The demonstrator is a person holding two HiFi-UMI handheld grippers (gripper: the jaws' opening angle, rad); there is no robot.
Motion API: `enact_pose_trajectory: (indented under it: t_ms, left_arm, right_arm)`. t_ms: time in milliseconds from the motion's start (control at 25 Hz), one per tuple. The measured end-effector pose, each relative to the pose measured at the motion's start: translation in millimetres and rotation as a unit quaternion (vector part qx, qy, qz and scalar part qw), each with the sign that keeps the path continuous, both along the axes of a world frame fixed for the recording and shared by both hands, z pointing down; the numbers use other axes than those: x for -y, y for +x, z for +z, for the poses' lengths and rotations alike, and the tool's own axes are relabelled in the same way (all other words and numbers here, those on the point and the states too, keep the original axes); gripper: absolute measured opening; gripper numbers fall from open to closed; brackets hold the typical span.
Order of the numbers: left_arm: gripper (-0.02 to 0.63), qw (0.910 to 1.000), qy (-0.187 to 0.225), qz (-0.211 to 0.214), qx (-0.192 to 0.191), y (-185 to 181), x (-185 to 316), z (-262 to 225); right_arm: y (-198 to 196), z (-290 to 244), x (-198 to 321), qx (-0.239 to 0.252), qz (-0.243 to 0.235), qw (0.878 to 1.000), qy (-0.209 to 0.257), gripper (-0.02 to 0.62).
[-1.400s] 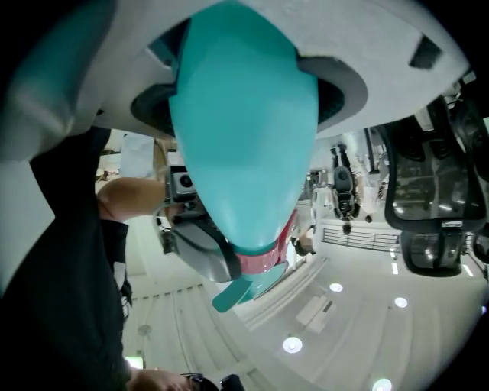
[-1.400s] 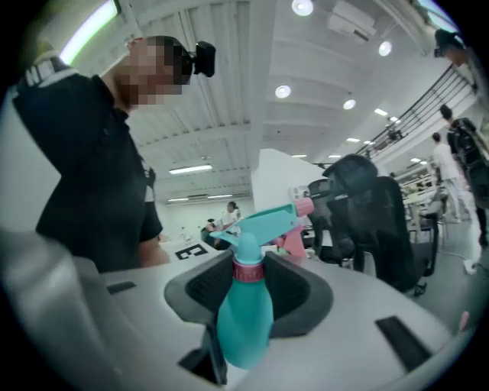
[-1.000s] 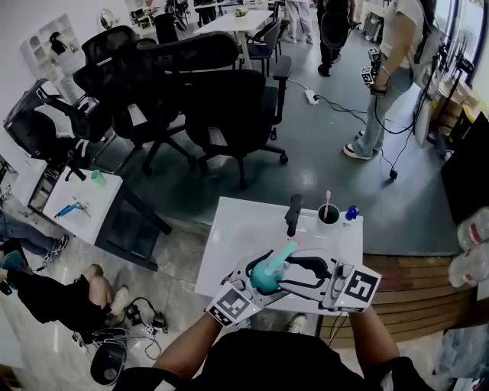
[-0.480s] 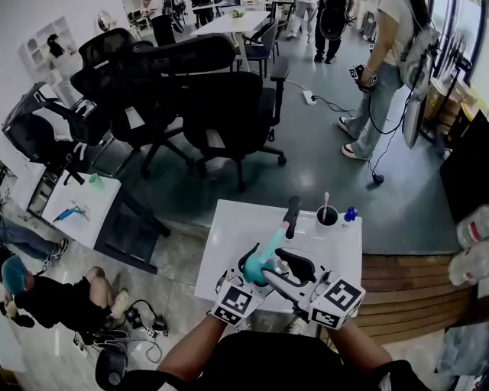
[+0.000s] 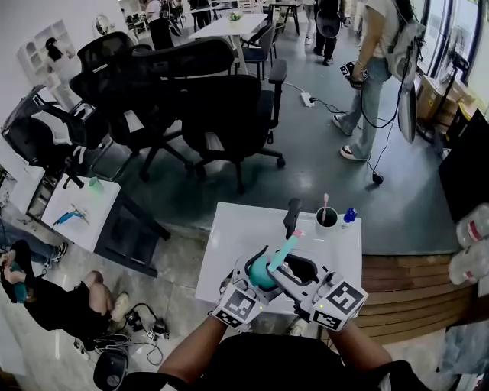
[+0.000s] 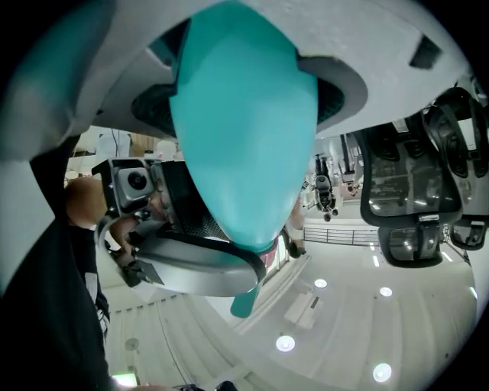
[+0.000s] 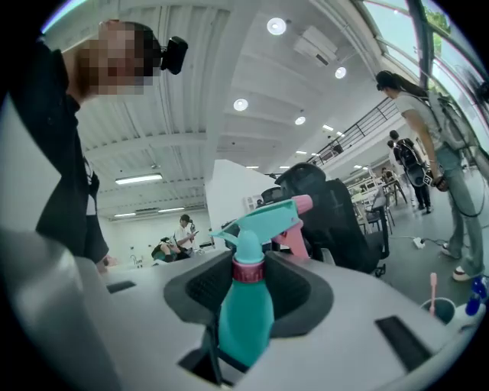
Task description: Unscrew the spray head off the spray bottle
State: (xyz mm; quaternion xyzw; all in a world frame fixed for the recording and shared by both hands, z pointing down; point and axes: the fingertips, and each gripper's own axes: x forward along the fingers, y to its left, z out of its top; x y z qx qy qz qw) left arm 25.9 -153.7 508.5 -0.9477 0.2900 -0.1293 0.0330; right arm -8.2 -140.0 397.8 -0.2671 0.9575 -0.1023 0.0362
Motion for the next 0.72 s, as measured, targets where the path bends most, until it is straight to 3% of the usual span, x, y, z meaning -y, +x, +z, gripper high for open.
enact_pose_trajectory:
  t_ms: [200, 320, 520, 720]
  left_arm:
    - [0.446, 0.9955, 0.027, 0.09, -0.001, 5, -23, -12]
    - [0.446, 0.9926, 0.025, 0.119, 0.008, 6, -35, -5]
    - [0.446, 0.9939, 0.013, 0.109, 0.012, 6, -36, 4]
    - [0.446, 0.9962, -0.006, 0.085, 0.017, 3, -25, 23]
  right_arm:
    - [-5, -8, -25, -0.03, -0.097, 0.993, 0.064, 0.137]
    - [-5, -13, -40, -0.042, -0.137, 0.987, 0.077, 0.137]
    - [8, -22, -37, -0.031, -0.126, 0.987, 0.091, 0.137]
    - [25, -42, -29, -0.012, -0.093, 0.985, 0.141, 0.137]
